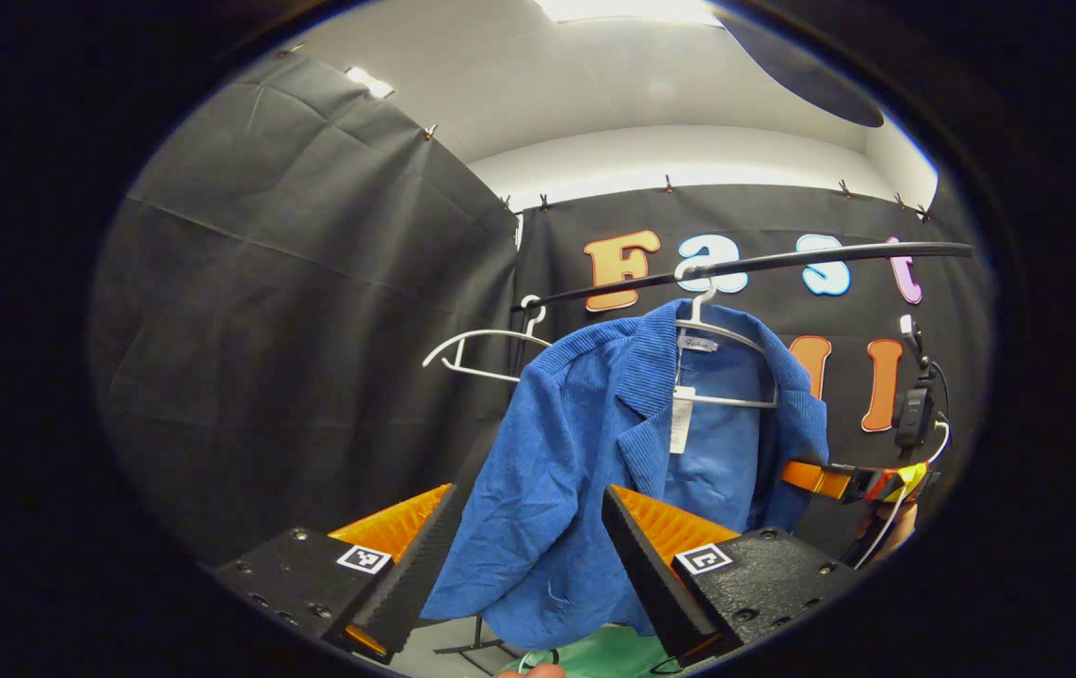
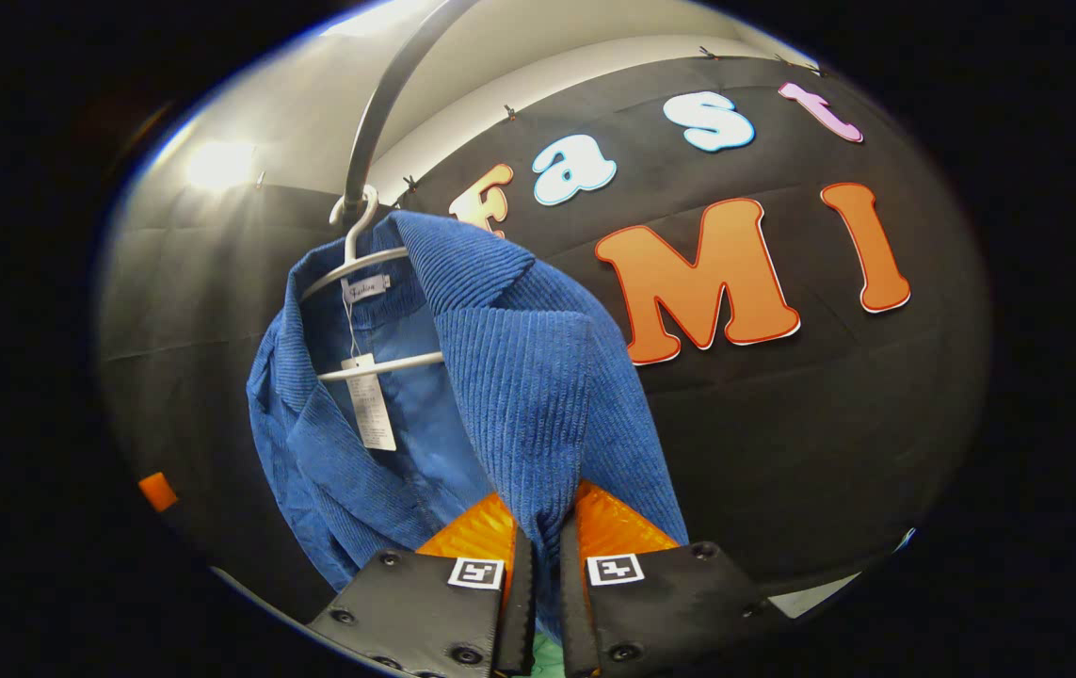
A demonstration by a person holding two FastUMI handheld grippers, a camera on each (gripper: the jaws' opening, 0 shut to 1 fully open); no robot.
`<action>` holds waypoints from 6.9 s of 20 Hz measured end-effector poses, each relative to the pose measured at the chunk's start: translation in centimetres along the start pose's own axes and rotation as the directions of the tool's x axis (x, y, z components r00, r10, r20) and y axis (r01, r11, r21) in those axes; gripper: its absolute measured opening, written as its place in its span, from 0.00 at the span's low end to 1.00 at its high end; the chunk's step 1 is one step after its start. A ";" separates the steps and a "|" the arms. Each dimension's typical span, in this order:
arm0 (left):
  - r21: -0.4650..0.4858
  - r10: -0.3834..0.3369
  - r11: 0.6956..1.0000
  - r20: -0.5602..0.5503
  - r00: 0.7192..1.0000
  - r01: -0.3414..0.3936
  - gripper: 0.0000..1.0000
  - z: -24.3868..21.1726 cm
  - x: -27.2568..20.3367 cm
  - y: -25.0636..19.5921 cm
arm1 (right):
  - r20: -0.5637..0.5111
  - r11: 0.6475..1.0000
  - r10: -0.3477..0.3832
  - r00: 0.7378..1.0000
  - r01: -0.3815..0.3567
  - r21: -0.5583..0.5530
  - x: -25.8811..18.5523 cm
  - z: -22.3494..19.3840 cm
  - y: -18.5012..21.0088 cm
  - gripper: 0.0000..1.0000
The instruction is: Grasp the clothes on the hanger with both hands and then place them into the laundry hamper below.
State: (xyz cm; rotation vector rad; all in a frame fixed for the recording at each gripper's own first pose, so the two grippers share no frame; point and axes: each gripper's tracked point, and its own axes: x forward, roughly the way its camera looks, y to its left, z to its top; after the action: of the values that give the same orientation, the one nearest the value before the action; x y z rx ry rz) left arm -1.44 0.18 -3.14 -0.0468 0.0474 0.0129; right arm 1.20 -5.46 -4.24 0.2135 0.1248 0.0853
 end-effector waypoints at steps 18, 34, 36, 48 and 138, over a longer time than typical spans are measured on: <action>-0.156 -0.150 0.976 0.004 0.989 0.149 0.92 -4.0 12.7 -11.9 | 0.289 0.978 -0.006 0.957 0.066 -0.200 -8.2 12.3 -0.8 0.08; -0.060 -0.012 0.998 0.069 0.998 0.016 0.06 -4.7 16.2 -5.8 | 0.289 0.969 -0.002 0.957 0.073 -0.237 -9.1 12.5 -0.7 0.07; -0.040 0.010 0.999 0.074 0.997 -0.007 0.06 -3.3 15.9 -4.1 | 0.290 0.969 -0.007 0.957 0.078 -0.233 -8.8 12.7 -0.9 0.07; 0.122 0.077 0.987 0.210 0.975 -0.105 0.06 10.9 15.4 3.2 | 0.368 0.962 -0.052 0.928 0.146 -0.232 -7.5 14.4 -2.0 0.07; -0.338 -0.395 0.918 -0.820 0.413 0.207 0.30 -39.5 -3.2 -11.1 | -0.778 0.993 -0.114 0.617 0.068 -0.092 -10.6 -35.7 -4.9 0.19</action>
State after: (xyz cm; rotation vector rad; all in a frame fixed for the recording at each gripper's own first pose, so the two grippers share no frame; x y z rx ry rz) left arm -6.32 -12.84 -41.85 -0.2534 1.1182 -0.3927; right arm -13.64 -3.95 -38.71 0.0994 1.0273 0.0752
